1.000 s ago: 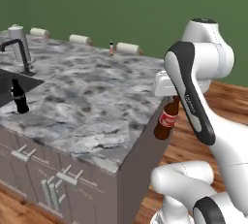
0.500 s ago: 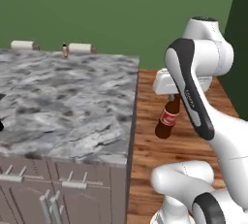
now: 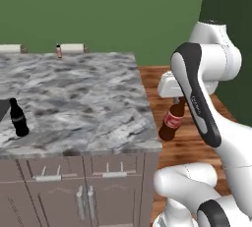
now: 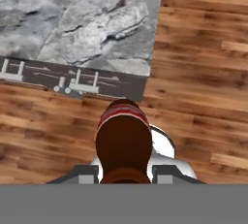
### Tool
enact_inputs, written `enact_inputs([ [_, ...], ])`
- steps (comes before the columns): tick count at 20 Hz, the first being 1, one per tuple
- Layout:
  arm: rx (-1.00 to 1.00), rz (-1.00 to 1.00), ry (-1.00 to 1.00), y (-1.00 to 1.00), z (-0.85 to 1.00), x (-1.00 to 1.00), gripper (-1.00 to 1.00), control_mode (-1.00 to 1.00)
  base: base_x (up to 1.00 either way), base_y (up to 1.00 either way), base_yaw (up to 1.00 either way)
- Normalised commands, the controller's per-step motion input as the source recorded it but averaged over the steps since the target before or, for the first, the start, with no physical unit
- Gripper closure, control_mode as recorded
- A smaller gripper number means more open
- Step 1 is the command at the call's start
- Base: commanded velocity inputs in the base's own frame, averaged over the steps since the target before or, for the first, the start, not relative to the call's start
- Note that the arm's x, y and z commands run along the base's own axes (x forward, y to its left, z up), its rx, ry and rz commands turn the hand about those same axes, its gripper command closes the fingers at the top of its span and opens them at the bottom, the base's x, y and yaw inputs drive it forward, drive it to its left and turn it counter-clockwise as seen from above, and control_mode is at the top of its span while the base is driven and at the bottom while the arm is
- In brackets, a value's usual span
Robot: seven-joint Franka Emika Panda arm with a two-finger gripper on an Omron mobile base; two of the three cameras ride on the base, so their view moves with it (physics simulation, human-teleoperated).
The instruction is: Place the large bottle from the dining counter next to the other large bottle outside the sink, and place the small bottle from the dining counter next to the other small bottle inside the sink.
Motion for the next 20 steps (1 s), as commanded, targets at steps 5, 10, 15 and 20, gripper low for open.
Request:
enact_inputs([
  [5, 0.00, 0.00, 0.00, 0.00, 0.00, 0.00, 1.00, 1.00, 0.15, 1.00, -0.31],
  [10, 0.00, 0.00, 0.00, 0.00, 0.00, 0.00, 1.00, 1.00, 0.00, 1.00, -0.20],
  [15, 0.00, 0.00, 0.00, 0.00, 0.00, 0.00, 1.00, 1.00, 0.01, 0.98, -0.13],
  [20, 0.00, 0.00, 0.00, 0.00, 0.00, 0.00, 1.00, 1.00, 0.04, 0.65, -0.12],
])
